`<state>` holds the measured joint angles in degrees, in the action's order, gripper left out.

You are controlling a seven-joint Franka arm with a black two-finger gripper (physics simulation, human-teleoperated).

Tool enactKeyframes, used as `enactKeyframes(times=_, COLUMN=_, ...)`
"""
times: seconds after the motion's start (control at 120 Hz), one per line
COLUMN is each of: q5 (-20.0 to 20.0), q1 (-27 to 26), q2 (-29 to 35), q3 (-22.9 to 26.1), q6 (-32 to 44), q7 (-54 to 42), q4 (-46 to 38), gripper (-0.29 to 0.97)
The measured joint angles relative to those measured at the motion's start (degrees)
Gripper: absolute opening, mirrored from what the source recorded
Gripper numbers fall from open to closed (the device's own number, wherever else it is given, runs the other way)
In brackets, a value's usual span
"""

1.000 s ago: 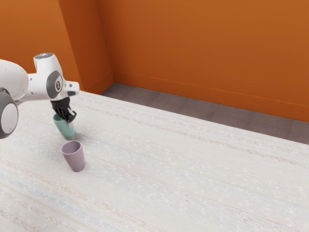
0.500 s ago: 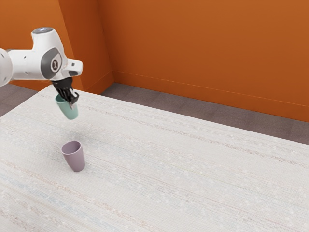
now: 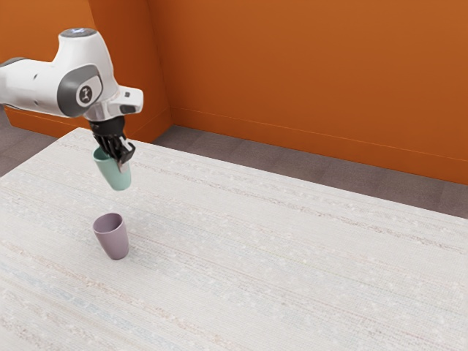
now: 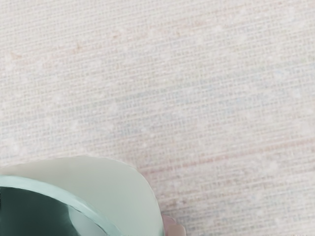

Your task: Place the left cup onto the right cup

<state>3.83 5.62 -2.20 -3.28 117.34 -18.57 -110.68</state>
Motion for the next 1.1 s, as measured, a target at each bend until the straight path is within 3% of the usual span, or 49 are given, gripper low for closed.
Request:
enactKeyframes(times=0.208, q5=0.5, q1=-1.3, q2=5.9, q3=0.8, q6=-2.4, q7=6.4, q4=-6.1, gripper=-0.1)
enactKeyframes(times=0.4, q5=0.7, q1=0.8, q2=9.1, q3=1.0, q6=-3.3, q7=11.4, q4=-9.5, gripper=-0.1)
enactKeyframes(times=1.1, q5=0.6, q1=0.9, q2=3.8, q3=0.7, q6=1.0, q7=20.7, q4=-11.1, gripper=-0.1)
